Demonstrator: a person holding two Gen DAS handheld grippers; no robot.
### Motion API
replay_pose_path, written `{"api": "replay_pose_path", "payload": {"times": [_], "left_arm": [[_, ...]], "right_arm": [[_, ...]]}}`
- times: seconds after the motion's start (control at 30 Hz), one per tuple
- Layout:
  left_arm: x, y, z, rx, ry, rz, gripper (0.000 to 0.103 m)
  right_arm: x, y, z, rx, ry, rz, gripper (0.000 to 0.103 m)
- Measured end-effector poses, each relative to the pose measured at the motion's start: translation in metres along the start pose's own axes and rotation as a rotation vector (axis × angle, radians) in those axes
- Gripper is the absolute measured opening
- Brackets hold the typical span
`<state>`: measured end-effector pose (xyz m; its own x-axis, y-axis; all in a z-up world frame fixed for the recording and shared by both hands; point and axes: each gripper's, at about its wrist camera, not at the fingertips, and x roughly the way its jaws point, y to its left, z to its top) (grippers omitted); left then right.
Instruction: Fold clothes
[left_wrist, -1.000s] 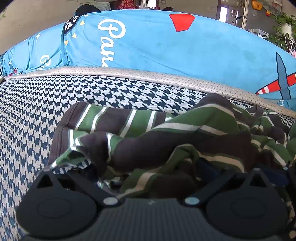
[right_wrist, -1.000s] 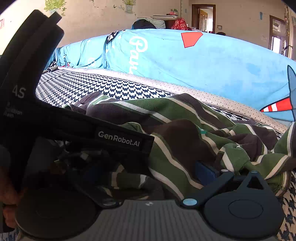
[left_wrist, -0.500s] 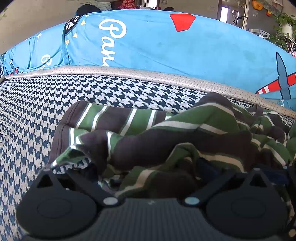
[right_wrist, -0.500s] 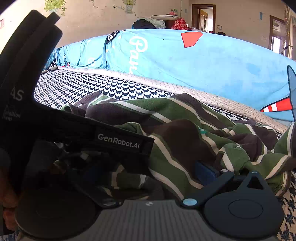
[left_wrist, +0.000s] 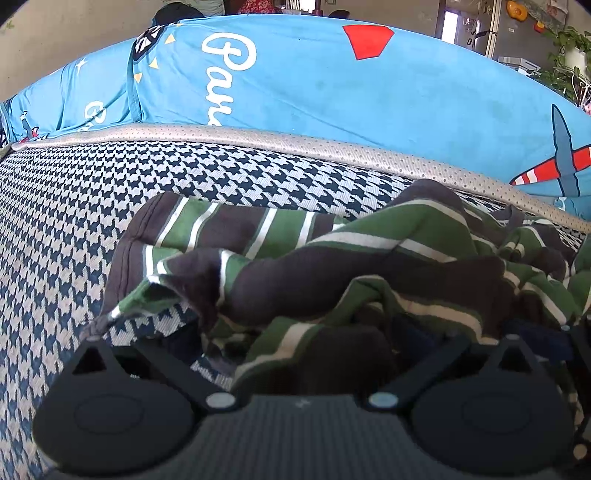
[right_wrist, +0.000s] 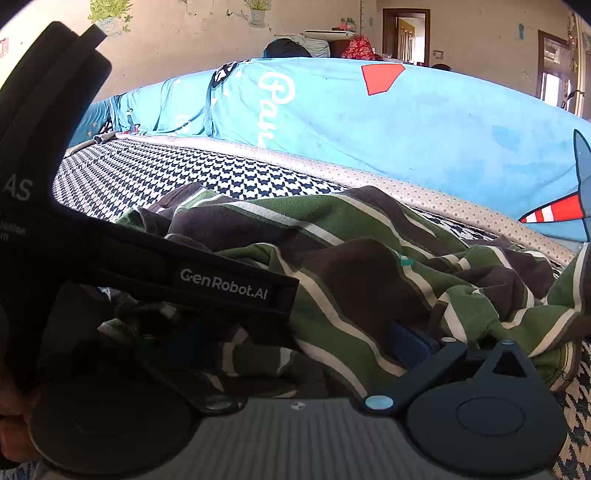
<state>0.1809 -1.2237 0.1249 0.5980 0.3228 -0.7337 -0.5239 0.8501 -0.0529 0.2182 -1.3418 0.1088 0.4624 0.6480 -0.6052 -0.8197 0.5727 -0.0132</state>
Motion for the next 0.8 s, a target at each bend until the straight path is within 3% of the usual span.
{"api": "replay_pose_path", "payload": {"times": [0.8], "left_arm": [[-0.002,0.019,0.000,0.018,0.006,-0.020,0.103]], "right_arm": [[-0.002,0.000,-0.002,0.000,0.000,-0.001,0.103]]}}
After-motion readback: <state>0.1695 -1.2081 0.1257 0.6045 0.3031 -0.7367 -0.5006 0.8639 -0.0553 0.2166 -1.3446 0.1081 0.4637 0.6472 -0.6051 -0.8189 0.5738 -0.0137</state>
